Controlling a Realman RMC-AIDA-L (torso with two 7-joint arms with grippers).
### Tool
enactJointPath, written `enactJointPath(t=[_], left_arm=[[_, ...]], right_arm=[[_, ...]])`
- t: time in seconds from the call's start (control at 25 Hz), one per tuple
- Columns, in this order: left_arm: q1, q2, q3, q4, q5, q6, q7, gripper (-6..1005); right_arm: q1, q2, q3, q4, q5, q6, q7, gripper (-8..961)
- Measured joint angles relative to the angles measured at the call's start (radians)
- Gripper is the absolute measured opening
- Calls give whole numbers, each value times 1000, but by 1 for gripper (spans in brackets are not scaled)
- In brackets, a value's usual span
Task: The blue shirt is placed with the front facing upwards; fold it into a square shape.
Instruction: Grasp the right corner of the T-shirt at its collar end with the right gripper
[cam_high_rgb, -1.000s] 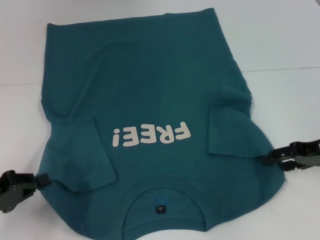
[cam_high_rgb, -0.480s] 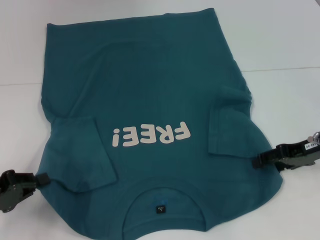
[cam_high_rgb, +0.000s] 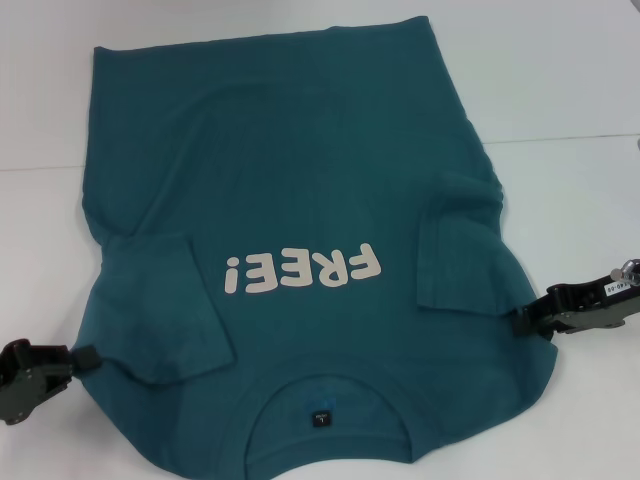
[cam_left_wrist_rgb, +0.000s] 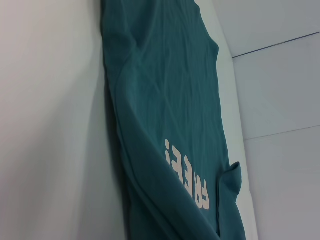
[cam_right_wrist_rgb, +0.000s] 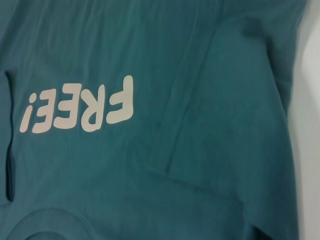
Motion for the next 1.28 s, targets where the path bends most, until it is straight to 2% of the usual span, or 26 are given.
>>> enactJointPath(t=[0.28,0.4,0.6,1.28], left_arm=[[0,0,0,0,0,2,0,7],[0,0,0,0,0,3,-1,7],[0,0,0,0,0,5,-1,7],[0,0,-1,0,0,7,-2,7]], right_arm=[[1,-4,0,-3,3,-13,-2,337],[3,-6,0,-4,1,-20,-7,94],[0,-12,0,-5,-1,-34,-8,36],[-7,-24,-24,-24,-51,-64,7,49]])
